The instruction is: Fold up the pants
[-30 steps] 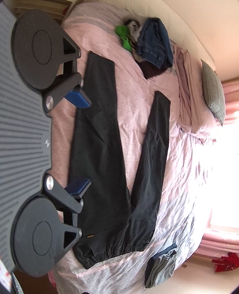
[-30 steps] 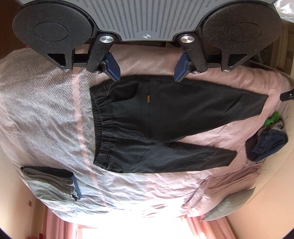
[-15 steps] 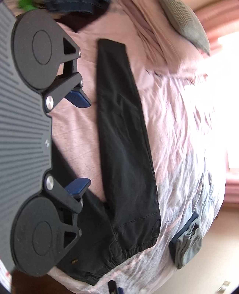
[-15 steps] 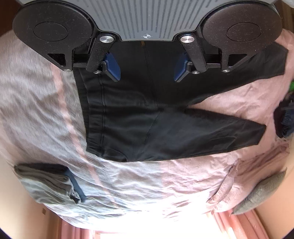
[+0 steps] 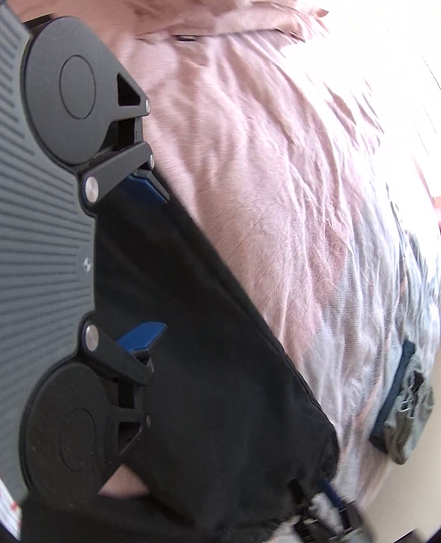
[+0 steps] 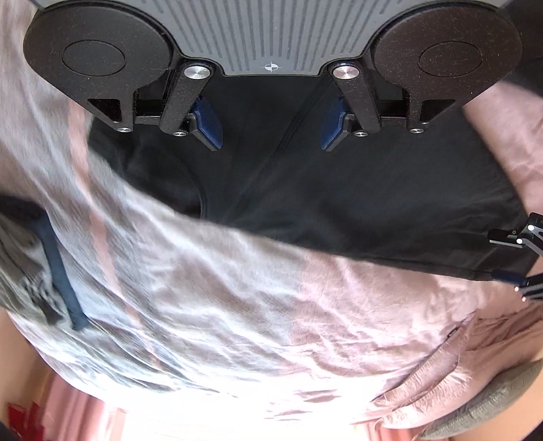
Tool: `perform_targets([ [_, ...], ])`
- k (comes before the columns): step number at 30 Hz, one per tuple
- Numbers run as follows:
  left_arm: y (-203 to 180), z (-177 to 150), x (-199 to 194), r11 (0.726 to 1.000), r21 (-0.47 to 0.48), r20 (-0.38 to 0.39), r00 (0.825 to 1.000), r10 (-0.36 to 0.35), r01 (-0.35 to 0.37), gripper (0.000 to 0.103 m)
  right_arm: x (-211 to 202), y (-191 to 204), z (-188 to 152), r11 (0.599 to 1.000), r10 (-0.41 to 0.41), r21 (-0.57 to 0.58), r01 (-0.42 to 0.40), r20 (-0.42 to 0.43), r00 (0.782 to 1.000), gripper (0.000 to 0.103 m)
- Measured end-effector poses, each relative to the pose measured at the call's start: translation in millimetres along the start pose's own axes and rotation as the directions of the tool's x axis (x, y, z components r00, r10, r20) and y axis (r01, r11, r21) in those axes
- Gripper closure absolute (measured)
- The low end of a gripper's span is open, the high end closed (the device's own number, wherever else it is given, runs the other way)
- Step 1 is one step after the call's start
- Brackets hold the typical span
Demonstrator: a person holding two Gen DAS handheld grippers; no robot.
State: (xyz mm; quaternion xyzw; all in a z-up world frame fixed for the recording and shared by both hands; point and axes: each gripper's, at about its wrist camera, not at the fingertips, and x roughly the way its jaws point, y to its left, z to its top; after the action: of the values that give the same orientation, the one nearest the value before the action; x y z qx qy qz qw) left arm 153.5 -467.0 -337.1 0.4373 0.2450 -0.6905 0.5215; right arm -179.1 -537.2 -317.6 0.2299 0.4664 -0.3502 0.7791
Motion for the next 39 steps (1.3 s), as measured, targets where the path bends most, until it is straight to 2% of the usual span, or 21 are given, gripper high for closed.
perform_targets([
  [3, 23, 8, 27, 0.996, 0.084, -0.010, 1.000, -0.012, 0.013, 0.034, 27, -6, 29, 0.997, -0.003, -0.082, 0.005, 0.023, 1.000, 0.041],
  [7, 53, 13, 51, 0.988, 0.136, -0.045, 0.997, -0.066, 0.072, 0.042, 52, -9, 55, 0.982, 0.012, -0.190, -0.006, 0.033, 0.999, 0.041],
  [12, 64, 4, 75, 0.972, 0.182, -0.106, 0.986, -0.131, 0.148, 0.043, 89, -13, 67, 0.950, 0.032, -0.309, -0.045, -0.047, 0.998, 0.041],
  [15, 65, -1, 81, 0.969, 0.188, -0.105, 0.984, -0.140, 0.158, 0.043, 110, -21, 66, 0.946, 0.057, -0.313, -0.087, -0.104, 0.993, 0.041],
  [17, 61, -5, 83, 0.967, 0.207, -0.100, 0.986, -0.132, 0.150, 0.048, 117, -30, 65, 0.953, 0.099, -0.275, -0.129, -0.119, 0.988, 0.042],
  [19, 54, -9, 83, 0.965, 0.218, -0.096, 0.987, -0.125, 0.143, 0.060, 119, -38, 63, 0.953, 0.164, -0.235, -0.192, -0.134, 0.977, 0.063],
  [20, 50, -11, 81, 0.964, 0.222, -0.095, 0.987, -0.128, 0.146, 0.074, 116, -39, 62, 0.953, 0.174, -0.228, -0.199, -0.123, 0.977, 0.074],
  [21, 45, -13, 78, 0.964, 0.231, -0.095, 0.989, -0.113, 0.133, 0.083, 112, -36, 59, 0.951, 0.162, -0.248, -0.184, -0.107, 0.981, 0.086],
  [23, 31, -20, 69, 0.959, 0.278, -0.073, 0.997, -0.038, 0.057, 0.094, 98, -28, 52, 0.938, 0.133, -0.315, -0.143, -0.054, 0.990, 0.092],
  [26, 13, -31, 42, 0.965, 0.252, 0.008, 0.998, 0.069, -0.069, 0.096, 60, -9, 41, 0.927, 0.091, -0.371, -0.054, 0.084, 0.992, 0.094],
  [27, 6, -34, 30, 0.964, 0.237, 0.044, 0.992, 0.115, -0.122, 0.096, 45, 0, 32, 0.915, 0.066, -0.404, -0.004, 0.139, 0.988, 0.094],
  [29, -13, -43, -2, 0.956, 0.184, 0.111, 0.971, 0.211, -0.229, 0.096, 12, 20, 10, 0.887, 0.031, -0.452, 0.090, 0.252, 0.967, 0.095],
  [32, -48, -66, -65, 0.938, 0.055, 0.192, 0.926, 0.326, -0.342, 0.096, -42, 46, -41, 0.854, 0.018, -0.480, 0.200, 0.411, 0.911, 0.095],
  [35, -96, -107, -128, 0.915, -0.078, 0.226, 0.887, 0.402, -0.395, 0.096, -95, 72, -106, 0.853, 0.057, -0.472, 0.225, 0.511, 0.858, 0.095],
  [36, -114, -126, -147, 0.910, -0.110, 0.230, 0.880, 0.415, -0.400, 0.096, -111, 81, -131, 0.848, 0.068, -0.477, 0.232, 0.532, 0.844, 0.095],
  [38, -152, -162, -175, 0.901, -0.181, 0.221, 0.876, 0.428, -0.395, 0.096, -134, 96, -183, 0.839, 0.095, -0.495, 0.228, 0.545, 0.833, 0.095],
  [39, -169, -181, -183, 0.899, -0.217, 0.207, 0.883, 0.422, -0.379, 0.096, -140, 103, -209, 0.832, 0.113, -0.513, 0.212, 0.531, 0.840, 0.094],
])
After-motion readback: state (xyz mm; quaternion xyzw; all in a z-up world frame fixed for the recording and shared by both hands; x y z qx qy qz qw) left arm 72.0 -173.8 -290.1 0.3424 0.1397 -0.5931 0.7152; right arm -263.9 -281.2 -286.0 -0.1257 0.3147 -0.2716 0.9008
